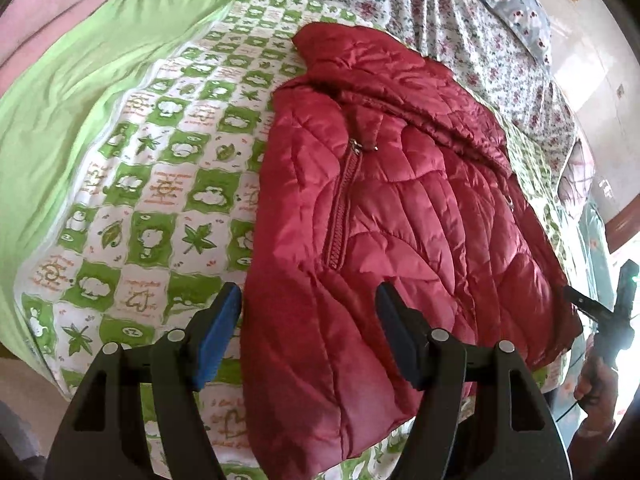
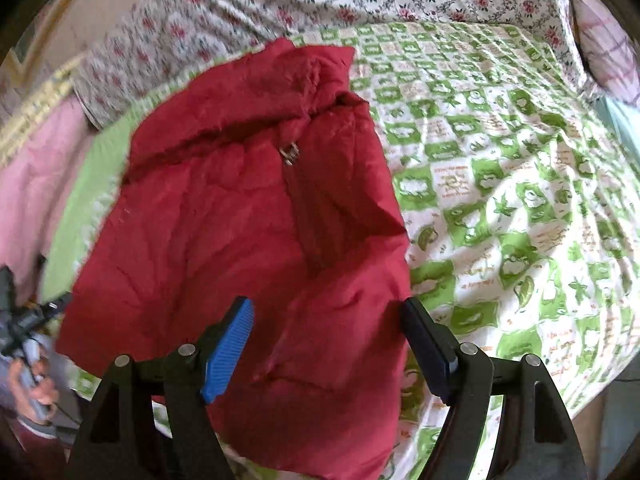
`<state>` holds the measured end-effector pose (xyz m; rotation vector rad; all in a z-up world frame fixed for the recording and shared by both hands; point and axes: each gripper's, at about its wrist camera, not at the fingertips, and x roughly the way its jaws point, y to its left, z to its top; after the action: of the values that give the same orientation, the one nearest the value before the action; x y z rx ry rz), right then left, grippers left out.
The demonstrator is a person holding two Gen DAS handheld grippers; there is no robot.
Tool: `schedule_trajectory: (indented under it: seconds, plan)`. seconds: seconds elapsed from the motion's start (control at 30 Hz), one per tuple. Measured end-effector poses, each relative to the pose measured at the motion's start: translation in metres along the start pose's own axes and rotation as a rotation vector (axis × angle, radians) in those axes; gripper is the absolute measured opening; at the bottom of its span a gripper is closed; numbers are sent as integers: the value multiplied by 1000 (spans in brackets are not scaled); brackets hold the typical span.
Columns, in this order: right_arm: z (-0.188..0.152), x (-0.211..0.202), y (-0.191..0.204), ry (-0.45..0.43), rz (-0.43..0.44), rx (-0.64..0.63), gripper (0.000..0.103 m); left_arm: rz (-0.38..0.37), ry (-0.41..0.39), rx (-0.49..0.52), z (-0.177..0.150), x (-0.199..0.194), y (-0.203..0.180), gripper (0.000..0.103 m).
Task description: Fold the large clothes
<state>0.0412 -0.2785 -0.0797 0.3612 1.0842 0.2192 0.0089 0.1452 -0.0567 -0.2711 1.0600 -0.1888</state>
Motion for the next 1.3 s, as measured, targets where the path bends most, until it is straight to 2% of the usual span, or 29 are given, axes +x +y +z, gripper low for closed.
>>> schedule_trajectory:
  seconds: [0.1,0.17,0.33,0.67,0.77,0.83,0.87,0.9,0.97,1.13,1.3]
  plan:
    - [-5,3,-9,17,-7,10,75,22,9,20,-2,5,-1,69]
    - [-9,1,-21,22,26,45,73,29,18,19,-4,8,2,69]
    - [-18,-2,-37,45,97,83,54,-22,67,-5,-14,17,9,69]
    - [-20,10,-31,82,169,95,55,-69,84,-5,-23,21,9,69]
    - [-24,10,-31,75,178,94,47,-75,79,13,-25,22,6,69]
    - [-27,7,-32,65,194,94,38,-88,74,35,-25,21,2,54]
    - [-27,7,-32,63,202,96,34,-104,79,40,-26,22,1,41]
    - [-28,4,-33,57,216,98,32,-113,80,40,-26,22,1,33]
    - [-29,1,-33,43,247,96,28,-132,75,51,-25,19,-1,24]
    - [-27,-12,-35,5,345,113,25,-159,24,96,-21,-2,-11,17]
    - [-21,-22,-35,-36,421,136,24,-217,-23,66,-10,-18,-9,16]
